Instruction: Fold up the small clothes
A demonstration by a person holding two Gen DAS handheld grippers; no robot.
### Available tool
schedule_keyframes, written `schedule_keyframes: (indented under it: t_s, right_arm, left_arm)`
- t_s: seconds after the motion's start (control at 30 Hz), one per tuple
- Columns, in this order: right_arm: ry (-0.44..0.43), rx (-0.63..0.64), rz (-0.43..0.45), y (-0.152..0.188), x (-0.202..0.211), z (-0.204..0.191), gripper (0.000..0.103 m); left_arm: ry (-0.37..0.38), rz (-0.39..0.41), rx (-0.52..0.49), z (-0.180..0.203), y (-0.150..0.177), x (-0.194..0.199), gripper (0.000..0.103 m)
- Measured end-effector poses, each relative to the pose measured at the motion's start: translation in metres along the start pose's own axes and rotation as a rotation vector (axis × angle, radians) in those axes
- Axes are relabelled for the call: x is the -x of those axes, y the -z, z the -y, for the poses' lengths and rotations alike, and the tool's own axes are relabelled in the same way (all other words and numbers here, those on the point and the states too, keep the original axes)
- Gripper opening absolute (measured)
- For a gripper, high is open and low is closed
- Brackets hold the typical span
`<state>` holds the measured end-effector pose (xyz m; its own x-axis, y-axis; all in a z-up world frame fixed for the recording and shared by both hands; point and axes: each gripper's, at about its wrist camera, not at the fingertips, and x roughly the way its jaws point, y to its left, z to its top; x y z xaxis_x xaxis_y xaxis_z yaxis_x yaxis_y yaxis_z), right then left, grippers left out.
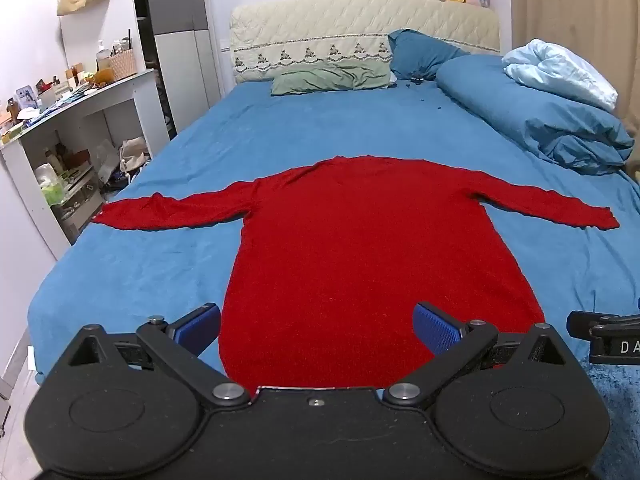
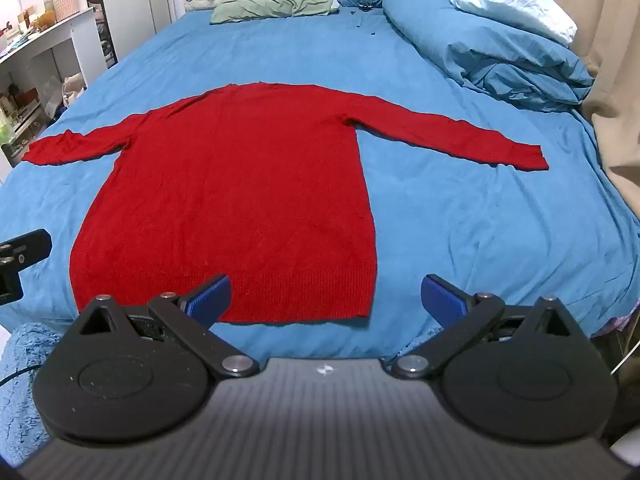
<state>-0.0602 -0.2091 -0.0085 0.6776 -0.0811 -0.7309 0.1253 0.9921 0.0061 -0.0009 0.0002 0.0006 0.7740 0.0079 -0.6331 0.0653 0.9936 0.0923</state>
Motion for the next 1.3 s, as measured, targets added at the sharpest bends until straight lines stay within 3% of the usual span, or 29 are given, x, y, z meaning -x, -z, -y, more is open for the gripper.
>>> schedule_keyframes:
  t_s: [1.3]
  right_arm:
    - [0.005, 0.004, -0.003, 0.0023, 0.0014, -0.0041, 0.103]
  left_arm:
    - [0.021, 0.009, 0.023, -0.0049, 0.0018, 0.0031, 0.103]
